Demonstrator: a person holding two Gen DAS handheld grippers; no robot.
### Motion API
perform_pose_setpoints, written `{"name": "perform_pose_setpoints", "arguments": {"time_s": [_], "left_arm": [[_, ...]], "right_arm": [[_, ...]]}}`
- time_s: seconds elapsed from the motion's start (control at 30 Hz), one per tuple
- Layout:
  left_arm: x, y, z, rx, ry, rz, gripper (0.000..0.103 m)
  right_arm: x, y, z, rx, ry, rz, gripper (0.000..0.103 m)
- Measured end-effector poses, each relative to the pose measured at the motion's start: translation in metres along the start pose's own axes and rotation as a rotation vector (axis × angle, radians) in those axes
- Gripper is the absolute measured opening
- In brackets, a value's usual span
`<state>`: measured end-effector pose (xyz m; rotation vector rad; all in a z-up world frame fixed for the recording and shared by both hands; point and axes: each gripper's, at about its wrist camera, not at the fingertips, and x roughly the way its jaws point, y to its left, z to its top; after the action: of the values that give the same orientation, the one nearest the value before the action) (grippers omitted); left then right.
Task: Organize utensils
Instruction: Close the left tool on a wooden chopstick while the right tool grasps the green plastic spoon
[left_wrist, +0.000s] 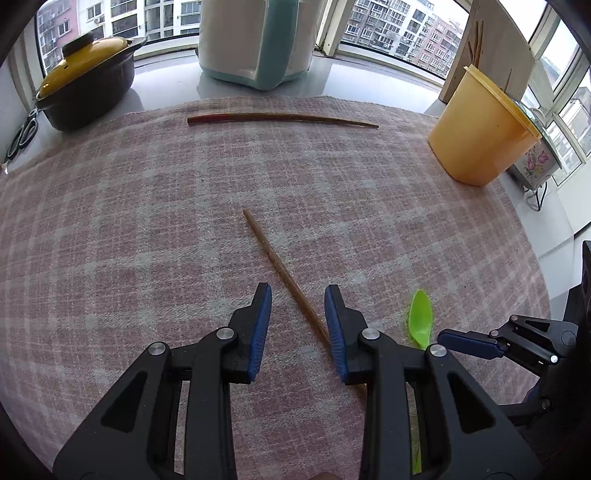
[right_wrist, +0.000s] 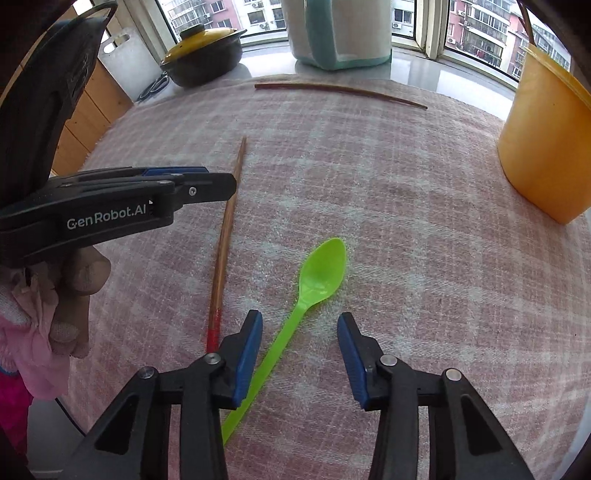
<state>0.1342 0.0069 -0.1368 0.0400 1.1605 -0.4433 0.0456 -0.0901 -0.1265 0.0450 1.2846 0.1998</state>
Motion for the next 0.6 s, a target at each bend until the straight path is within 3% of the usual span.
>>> {"name": "perform_pose_setpoints", "arguments": {"time_s": [0.2,0.33,0.43,0.5,0.6], "left_arm": [[0.013,-0.003,-0.001,0.013,0.024,0.022,0.029],[0.016,-0.009,-0.002,0.04,0.019,0.038,0.029],[0.016,-0.012,-0.002,0.068,0.015,0.042,0.029],[0.017,-0.012,-0.003,0.081,0.015,0.05,0.016],[0.016,-0.009,-0.002,0.077,0.017,0.028,0.014]], "right_arm": [[0.002,-0.002,0.002,-0.021,0.007,-0.019,0.03],[0.001,-0.009,0.004,-0.02,0.014,-0.021,0.014],[0.0,-0.017,0.004,-0.013,0.018,-0.017,0.011],[0.0,-0.022,0.005,-0.015,0.019,-0.03,0.011],[-0.001,-0.032,0.006,-0.007,0.023,-0.035,0.011]]}}
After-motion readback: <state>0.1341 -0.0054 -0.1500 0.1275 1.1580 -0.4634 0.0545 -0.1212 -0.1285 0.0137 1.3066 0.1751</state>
